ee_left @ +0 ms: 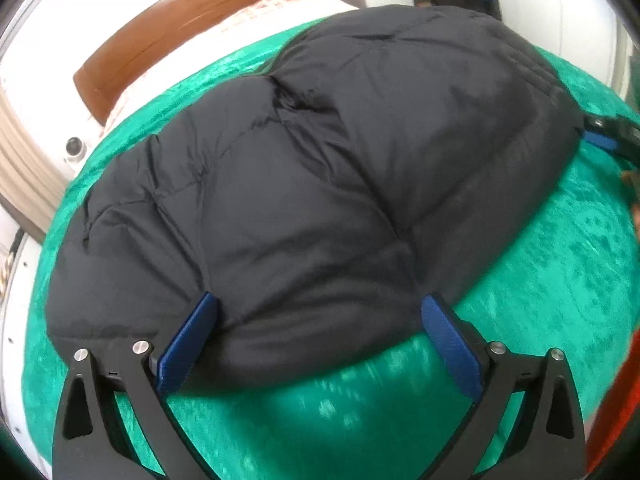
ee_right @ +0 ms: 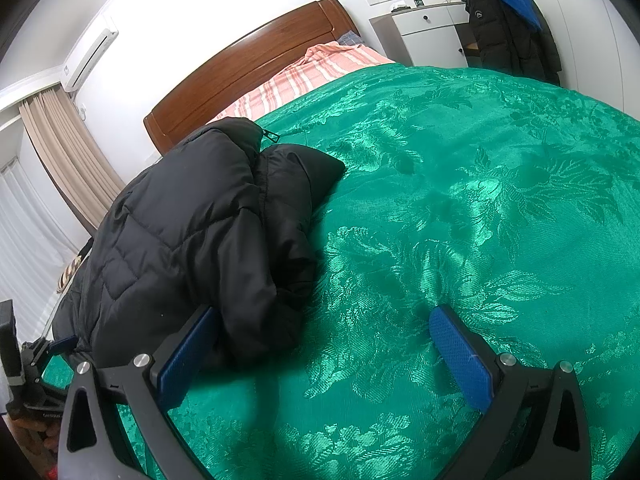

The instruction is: Fold large clothes

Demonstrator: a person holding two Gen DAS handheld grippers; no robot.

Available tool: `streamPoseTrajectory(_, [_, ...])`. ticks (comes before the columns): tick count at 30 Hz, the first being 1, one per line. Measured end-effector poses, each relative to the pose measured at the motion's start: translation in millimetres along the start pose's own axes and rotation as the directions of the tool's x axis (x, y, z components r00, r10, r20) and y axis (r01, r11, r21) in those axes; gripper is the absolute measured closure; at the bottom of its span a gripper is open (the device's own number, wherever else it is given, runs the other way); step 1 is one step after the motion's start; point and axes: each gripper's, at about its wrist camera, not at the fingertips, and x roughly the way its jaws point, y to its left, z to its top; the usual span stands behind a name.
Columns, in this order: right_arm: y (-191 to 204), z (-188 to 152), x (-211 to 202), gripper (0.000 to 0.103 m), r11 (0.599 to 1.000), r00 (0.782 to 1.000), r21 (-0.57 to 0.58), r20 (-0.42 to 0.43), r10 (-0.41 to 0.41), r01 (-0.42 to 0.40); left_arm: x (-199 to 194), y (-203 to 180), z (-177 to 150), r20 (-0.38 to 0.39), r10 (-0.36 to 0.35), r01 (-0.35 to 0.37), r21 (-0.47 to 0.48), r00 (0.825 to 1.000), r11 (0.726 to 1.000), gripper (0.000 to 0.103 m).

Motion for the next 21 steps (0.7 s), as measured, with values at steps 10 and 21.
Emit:
streamPoseTrajectory(10, [-16,2,-28,0.0,0.905,0.953,0.3,0.083,0.291,-0.303,-66,55,-2,0.196,-0.23,0.269,-0.202,0.953,0.942,0.002])
streamPoseTrajectory(21, [0,32,52,0.0,0.777,0.896,0.507,-0.021,0.444,-0.374,13,-24,29,0.058,-0.43,0.429,0.033,0.901,0.903,0.002])
